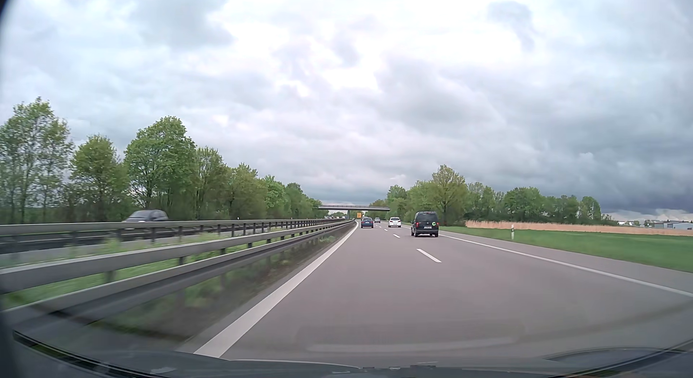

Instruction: Follow the waypoints while adhering to traffic rules and regulations

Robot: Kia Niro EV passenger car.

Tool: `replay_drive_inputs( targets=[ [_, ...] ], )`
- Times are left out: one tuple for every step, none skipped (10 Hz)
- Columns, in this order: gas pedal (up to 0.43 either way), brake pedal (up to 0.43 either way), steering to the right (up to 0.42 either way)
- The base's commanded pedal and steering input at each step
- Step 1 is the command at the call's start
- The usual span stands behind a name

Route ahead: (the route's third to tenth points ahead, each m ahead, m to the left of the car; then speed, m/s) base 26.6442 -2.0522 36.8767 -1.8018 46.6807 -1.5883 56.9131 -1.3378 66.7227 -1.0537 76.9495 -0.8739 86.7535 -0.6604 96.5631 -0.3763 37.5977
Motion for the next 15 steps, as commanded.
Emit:
replay_drive_inputs(
  targets=[
    [0.441, 0.012, 0.000],
    [0.441, 0.012, 0.000],
    [0.441, 0.012, 0.000],
    [0.441, 0.012, 0.000],
    [0.441, 0.012, 0.000],
    [0.441, 0.012, 0.000],
    [0.441, 0.012, 0.000],
    [0.441, 0.012, -0.001],
    [0.441, 0.012, -0.001],
    [0.441, 0.012, -0.001],
    [0.441, 0.012, -0.003],
    [0.441, 0.012, -0.004],
    [0.441, 0.012, -0.005],
    [0.441, 0.012, -0.005],
    [0.441, 0.012, -0.005]
  ],
)
